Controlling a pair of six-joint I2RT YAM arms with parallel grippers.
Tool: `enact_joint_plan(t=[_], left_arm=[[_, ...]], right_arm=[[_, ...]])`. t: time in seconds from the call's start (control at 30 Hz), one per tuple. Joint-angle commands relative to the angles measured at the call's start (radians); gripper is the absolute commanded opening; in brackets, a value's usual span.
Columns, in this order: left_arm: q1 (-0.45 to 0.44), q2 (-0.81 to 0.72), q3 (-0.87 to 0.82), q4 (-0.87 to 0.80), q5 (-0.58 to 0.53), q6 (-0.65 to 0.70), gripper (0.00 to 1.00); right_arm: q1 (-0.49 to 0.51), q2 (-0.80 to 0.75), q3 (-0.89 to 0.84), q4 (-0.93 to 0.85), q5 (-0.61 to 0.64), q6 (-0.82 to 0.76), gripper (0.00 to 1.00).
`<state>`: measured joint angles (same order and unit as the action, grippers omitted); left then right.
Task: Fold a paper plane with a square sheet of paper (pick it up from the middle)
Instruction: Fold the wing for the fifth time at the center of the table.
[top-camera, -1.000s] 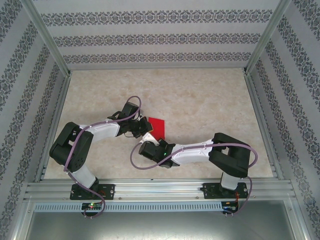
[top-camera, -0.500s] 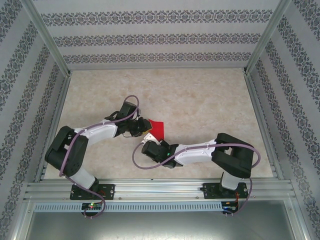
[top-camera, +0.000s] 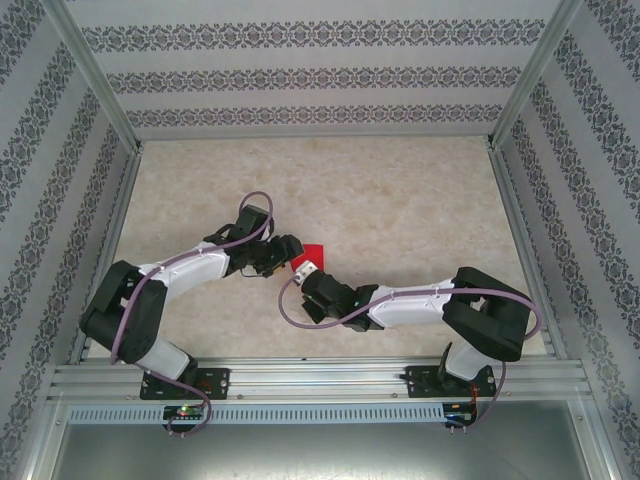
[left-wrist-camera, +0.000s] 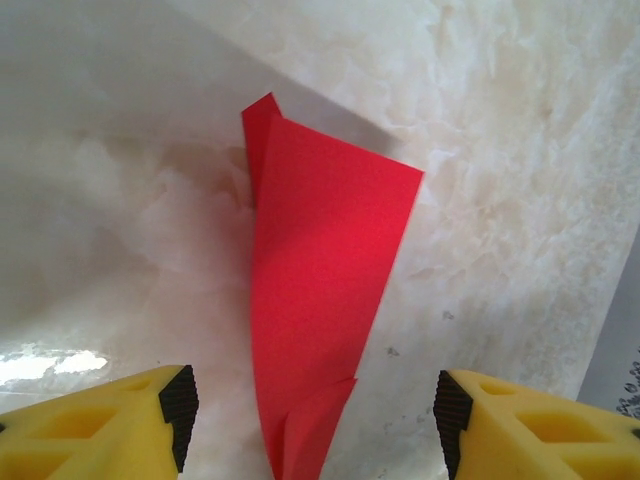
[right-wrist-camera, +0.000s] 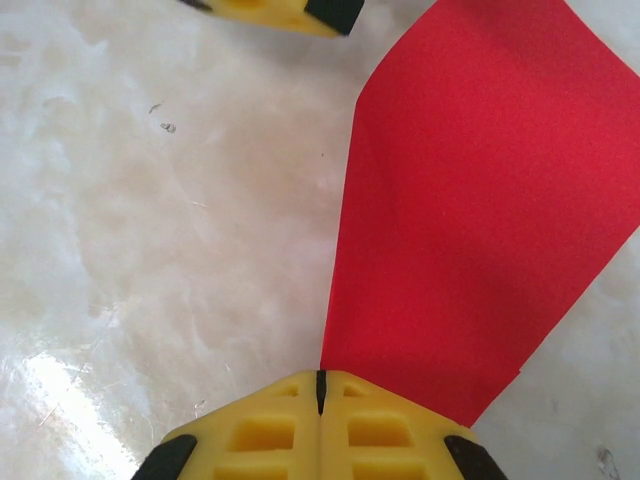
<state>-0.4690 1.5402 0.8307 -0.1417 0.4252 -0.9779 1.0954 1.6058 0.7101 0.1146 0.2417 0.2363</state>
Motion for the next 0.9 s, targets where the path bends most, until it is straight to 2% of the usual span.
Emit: enact_joint_plan(t=[0.0,0.17,0.27,0.3,0.37,0.57,0.73,0.87], left_arm=[[0.010,0.026,0.007,-0.032,0.012,-0.018,0.68],[0.010,0.079,0.036,-0.017,0.041,-0.025,0.68],[0.009,0.115,0.054,-0.005,0.067,-0.025,0.63],[0.008,0.122,0.059,-0.012,0.066,-0.024,0.60],[0.008,0.129,0.063,-0.019,0.062,-0.020,0.49],[0.010,0.132,0.062,-0.053,0.043,-0.012,0.31],[0.009,0.124,0.063,-0.058,0.038,-0.018,0.12],[0.009,0.108,0.068,-0.068,0.036,-0.024,0.08]], right_arm=[[0.003,-0.024,-0.021,0.028,0.009,-0.005,0.00],[0.010,-0.025,-0.025,0.023,0.026,-0.015,0.00],[0.016,-0.021,-0.025,0.024,0.034,-0.023,0.00],[0.019,-0.016,-0.023,0.021,0.041,-0.026,0.00],[0.022,-0.014,-0.019,0.012,0.049,-0.029,0.00],[0.030,-0.020,-0.021,-0.001,0.070,-0.038,0.00],[0.032,-0.029,-0.023,-0.028,0.080,-0.041,0.05],[0.037,-0.058,-0.040,-0.040,0.091,-0.034,0.14]])
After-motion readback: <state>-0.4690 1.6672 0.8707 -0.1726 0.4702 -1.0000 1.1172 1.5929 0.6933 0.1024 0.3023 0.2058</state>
